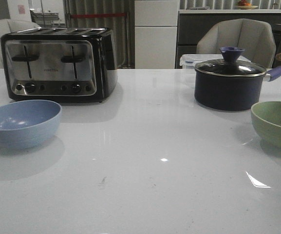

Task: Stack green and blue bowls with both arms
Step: 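Grasp the pale green bowl rim with the right gripper and lift, then carry the green bowl toward the table center and set it down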

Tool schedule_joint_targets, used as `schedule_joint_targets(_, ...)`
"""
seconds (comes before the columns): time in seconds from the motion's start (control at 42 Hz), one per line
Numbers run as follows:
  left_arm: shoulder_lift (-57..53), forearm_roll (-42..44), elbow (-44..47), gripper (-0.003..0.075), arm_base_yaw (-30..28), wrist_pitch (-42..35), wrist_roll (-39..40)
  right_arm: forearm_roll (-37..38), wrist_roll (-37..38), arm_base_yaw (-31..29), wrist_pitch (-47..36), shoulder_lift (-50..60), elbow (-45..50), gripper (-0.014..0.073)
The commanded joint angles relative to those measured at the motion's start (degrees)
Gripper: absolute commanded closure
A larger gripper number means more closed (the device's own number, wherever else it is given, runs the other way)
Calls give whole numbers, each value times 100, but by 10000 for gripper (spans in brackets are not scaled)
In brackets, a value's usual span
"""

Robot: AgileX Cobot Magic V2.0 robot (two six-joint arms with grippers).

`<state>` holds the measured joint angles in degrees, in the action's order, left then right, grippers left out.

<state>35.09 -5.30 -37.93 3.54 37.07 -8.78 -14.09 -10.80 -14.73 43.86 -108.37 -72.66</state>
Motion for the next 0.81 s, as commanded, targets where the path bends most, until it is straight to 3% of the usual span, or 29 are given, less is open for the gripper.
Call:
schedule_joint_targets(0.0,36,-71,-168,182,-3,-437,37,-214,-115,-32,-53,284,-220,332)
schedule_joint_targets(0.19,36,-71,-168,182,-3,-437,37,-253,-160,-32,-12,284,-224,482)
schedule_joint_targets(0.429,36,-75,-168,213,-3,-437,37,-351,-388,85,163,603,-235,508)
schedule_joint_targets(0.595,36,-84,-168,241,-3,-437,37,-449,-658,777,319,1161,-235,508)
schedule_joint_targets(0.786,36,-84,-168,274,-3,-437,37,-449,-779,2082,355,1380,-235,508)
